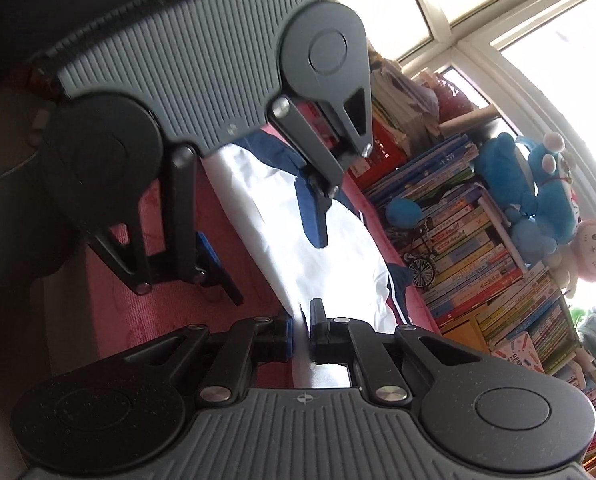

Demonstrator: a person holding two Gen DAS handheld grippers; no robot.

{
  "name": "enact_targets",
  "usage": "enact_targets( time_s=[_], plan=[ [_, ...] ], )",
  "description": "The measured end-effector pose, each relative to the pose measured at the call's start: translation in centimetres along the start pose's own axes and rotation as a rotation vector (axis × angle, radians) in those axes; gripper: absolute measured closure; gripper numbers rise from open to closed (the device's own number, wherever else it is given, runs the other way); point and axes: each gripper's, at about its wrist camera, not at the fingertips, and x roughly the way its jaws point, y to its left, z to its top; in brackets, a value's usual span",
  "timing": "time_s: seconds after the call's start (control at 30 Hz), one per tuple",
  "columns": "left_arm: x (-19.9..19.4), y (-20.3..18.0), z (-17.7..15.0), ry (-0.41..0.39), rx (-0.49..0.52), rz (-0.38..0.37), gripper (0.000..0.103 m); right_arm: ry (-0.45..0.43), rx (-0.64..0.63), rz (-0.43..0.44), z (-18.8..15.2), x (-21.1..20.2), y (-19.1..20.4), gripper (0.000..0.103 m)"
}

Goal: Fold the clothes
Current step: 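Grasp the jacket's hem end with both grippers and lift it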

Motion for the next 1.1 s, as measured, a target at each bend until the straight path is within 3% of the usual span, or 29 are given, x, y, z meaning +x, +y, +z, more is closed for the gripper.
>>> enact_targets(
  time_s=[0.07, 0.2, 0.33, 0.43, 0.53, 0.7, 0.97, 1.1],
  plan=[
    [0.6, 0.7, -0.4, 0.031, -0.049, -0.016, 0.087, 0.000, -0.037, -0.028, -0.6, -0.1, 0.5, 0.080],
    [0.9, 1.5, -1.9, 0.087, -0.104, -0.044, 0.093, 0.031, -0.145, -0.089, -3.1, 0.3, 1.3, 0.080],
    [0.9, 1.5, -4.0, 0.141, -0.114, -0.011, 0.096, 0.094, -0.214, -0.143, -6.3, 0.7, 1.1, 0.091],
    [0.8, 1.9, -5.8, 0.189, -0.129, 0.011, 0.096, 0.208, -0.212, -0.177, -9.7, 0.5, -0.6, 0.096],
    [0.5, 1.9, -6.9, 0.212, -0.121, 0.031, 0.096, 0.333, -0.178, -0.219, -13.8, -0.1, -2.7, 0.097],
    [-0.2, 1.7, -8.4, 0.242, -0.101, 0.061, 0.097, 0.393, -0.219, -0.239, -17.3, -1.8, -3.1, 0.096],
    [-2.0, 1.5, -11.7, 0.290, -0.128, 0.110, 0.092, 0.357, -0.266, -0.219, -18.5, -3.2, -3.0, 0.095],
    [-2.9, 1.6, -13.4, 0.330, -0.165, 0.141, 0.088, 0.303, -0.260, -0.234, -19.3, -4.3, -3.2, 0.086]
  ],
)
